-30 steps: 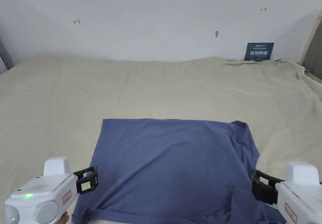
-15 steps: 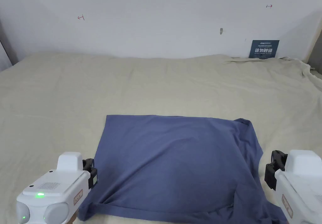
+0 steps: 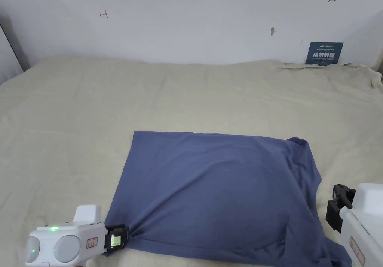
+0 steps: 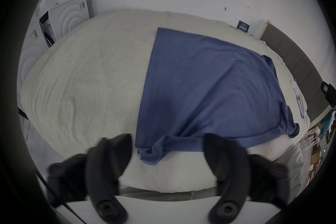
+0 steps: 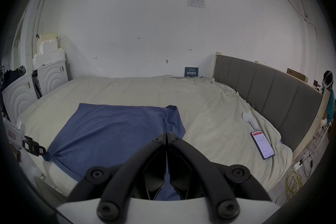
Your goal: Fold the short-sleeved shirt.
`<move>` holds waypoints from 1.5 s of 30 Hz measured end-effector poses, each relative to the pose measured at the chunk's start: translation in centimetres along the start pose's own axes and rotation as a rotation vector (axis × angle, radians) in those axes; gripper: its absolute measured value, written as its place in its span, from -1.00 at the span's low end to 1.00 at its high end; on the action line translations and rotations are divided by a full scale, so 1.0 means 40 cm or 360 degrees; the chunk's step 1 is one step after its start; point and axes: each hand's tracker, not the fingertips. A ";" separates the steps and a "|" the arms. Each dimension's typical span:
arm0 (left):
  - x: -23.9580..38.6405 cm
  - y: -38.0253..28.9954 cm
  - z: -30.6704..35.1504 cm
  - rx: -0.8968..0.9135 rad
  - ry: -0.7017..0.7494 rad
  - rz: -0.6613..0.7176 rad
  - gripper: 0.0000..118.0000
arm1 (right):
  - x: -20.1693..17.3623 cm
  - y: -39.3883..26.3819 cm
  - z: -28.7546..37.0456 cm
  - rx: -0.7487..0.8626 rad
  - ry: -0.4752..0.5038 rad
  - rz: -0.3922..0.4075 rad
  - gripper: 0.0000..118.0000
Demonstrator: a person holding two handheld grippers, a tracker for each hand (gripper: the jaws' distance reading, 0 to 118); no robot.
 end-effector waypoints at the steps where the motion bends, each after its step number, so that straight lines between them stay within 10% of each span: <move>1: -0.003 -0.008 -0.012 -0.0021 0.0022 0.0002 0.69 | 0.001 -0.003 -0.002 -0.0007 0.0001 0.0000 -1.00; 8: -0.016 -0.028 -0.077 -0.0146 0.0154 -0.0039 0.55 | 0.003 -0.020 0.002 -0.0054 -0.0003 -0.0002 -1.00; 11: -0.012 -0.030 -0.093 -0.0201 0.0109 -0.0068 -0.28 | 0.019 -0.035 -0.005 -0.0080 -0.0010 -0.0009 -1.00; 15: -0.002 -0.026 -0.083 -0.0157 0.0085 -0.0110 -0.87 | 0.041 -0.057 -0.012 -0.0131 -0.0013 -0.0027 -1.00; 20: -0.013 -0.011 -0.068 -0.0096 0.0067 -0.0068 -0.93 | 0.076 -0.111 -0.034 -0.0348 0.0007 -0.0115 -0.95; 25: -0.003 0.002 -0.035 -0.0047 0.0037 -0.0070 -0.93 | 0.098 -0.191 -0.074 -0.0591 0.0059 -0.0242 0.34; 34: -0.003 0.008 -0.027 -0.0029 0.0027 -0.0072 -0.93 | 0.081 -0.292 -0.125 -0.0834 0.0036 -0.0229 0.30; 38: -0.006 0.001 -0.032 -0.0040 0.0028 -0.0066 -0.93 | 0.076 -0.301 -0.130 -0.0873 0.0069 -0.0233 -0.10; 40: -0.008 0.000 -0.033 -0.0043 0.0027 -0.0061 -0.93 | 0.058 -0.290 -0.115 -0.0858 0.0059 -0.0214 -0.90; 45: -0.010 -0.002 -0.034 -0.0036 0.0029 -0.0051 -0.93 | 0.069 -0.271 -0.100 -0.0783 0.0071 -0.0171 -0.98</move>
